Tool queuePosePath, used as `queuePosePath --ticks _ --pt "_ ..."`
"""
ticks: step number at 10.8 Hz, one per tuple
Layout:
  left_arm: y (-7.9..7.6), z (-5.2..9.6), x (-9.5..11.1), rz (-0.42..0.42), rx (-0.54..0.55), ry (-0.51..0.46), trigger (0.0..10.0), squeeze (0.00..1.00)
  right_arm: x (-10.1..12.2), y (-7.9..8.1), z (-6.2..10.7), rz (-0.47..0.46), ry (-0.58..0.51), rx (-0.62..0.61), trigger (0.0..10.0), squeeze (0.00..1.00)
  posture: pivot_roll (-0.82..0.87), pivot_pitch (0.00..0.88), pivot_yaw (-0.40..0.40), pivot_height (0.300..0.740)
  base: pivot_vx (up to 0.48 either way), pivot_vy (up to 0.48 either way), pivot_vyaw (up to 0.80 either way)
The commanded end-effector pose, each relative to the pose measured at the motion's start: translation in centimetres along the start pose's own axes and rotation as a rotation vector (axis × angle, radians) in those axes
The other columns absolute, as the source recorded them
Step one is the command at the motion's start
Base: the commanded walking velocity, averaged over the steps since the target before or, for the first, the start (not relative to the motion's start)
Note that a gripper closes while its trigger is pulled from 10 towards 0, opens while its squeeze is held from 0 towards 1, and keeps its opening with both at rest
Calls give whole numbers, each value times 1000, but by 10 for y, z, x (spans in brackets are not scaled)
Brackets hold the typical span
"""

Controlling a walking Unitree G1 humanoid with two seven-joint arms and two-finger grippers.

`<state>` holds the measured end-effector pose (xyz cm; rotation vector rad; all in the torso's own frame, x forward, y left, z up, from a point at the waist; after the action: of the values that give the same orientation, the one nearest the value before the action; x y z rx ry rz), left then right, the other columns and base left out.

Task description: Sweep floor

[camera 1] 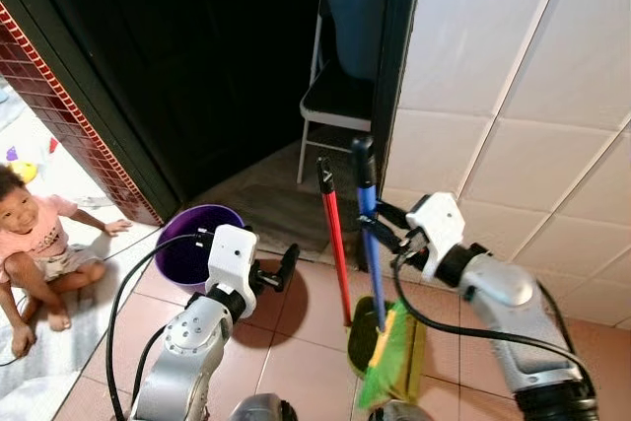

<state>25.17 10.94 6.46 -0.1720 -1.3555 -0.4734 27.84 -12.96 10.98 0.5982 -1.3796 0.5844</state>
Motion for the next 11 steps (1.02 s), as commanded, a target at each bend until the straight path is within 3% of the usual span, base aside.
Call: queuePosePath --ticks 1,5,11 --pt "6 0 -1 -15 31 3 10000 0 5 6 -4 -6 -28 16 0 0 -69 0 68 740 0 0 0" --pt "5 -3 -2 -29 30 2 10000 0 4 11 -7 -18 -23 30 0 0 -70 0 69 740 0 0 0" --pt "1 -3 -4 -40 6 5 10000 0 -6 16 4 -33 13 54 0 0 -73 0 78 740 0 0 0"
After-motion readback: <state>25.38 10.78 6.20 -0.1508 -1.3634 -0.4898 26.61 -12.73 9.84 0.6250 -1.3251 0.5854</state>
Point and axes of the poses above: a point about 5 cm out from each wrist's last joint towards the gripper, its own z axis pointing back from the gripper into the wrist, its own x axis along the axis of the wrist's last joint, y = z × x, the point moved 2 cm from there along -z, pointing out of the wrist towards the gripper, and after that the axes turned 12 degrees about -z, right-handed, at the moved point
